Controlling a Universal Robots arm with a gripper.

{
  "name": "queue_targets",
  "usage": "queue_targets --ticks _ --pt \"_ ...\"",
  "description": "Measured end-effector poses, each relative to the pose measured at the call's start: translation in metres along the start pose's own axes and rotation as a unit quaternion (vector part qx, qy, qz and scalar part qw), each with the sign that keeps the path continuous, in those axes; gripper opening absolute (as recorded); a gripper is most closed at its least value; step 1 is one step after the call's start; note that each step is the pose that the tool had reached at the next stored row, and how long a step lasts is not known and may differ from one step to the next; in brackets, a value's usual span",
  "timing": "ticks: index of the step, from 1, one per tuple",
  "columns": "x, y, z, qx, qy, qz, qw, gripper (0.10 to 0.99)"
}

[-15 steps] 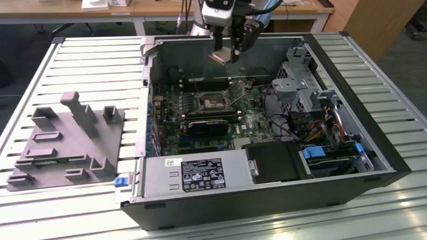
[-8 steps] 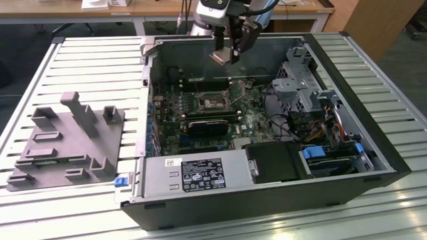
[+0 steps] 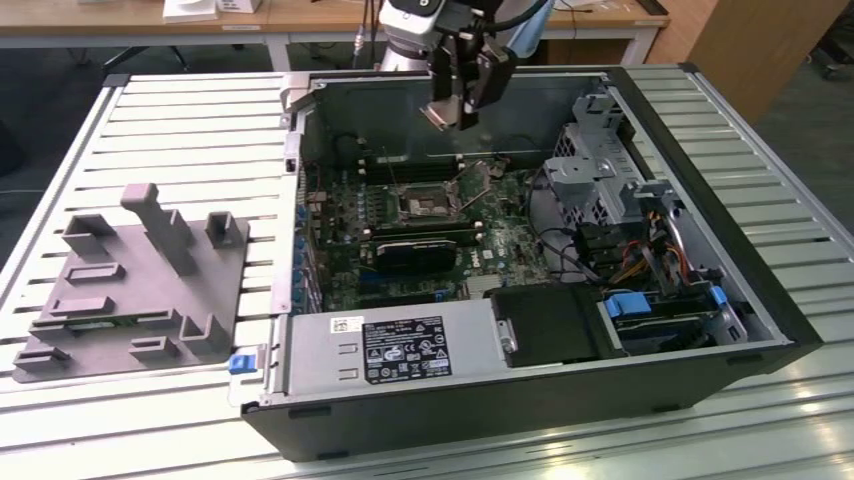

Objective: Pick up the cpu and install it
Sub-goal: 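Place the cpu into insertion slot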

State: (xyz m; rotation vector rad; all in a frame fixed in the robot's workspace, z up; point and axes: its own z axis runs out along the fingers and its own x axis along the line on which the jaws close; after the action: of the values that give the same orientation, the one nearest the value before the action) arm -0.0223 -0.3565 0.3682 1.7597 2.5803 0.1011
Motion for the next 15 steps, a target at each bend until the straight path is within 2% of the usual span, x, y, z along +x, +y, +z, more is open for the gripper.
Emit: queue_targets --ticks 4,7,11,15 --pt "0.0000 0.0000 0.0004 -0.0007 -0.0022 0.034 0.9994 0.537" --pt "0.0000 -0.0001 0.0007 -0.0013 -0.0039 0.060 0.9982 0.537" --pt "0.0000 -0.0001 0.0016 -0.0015 -0.0074 0.091 0.9958 0.537" --pt "-0.0001 -0.0003 0.0043 -0.0018 -0.0106 0.122 0.9925 0.537"
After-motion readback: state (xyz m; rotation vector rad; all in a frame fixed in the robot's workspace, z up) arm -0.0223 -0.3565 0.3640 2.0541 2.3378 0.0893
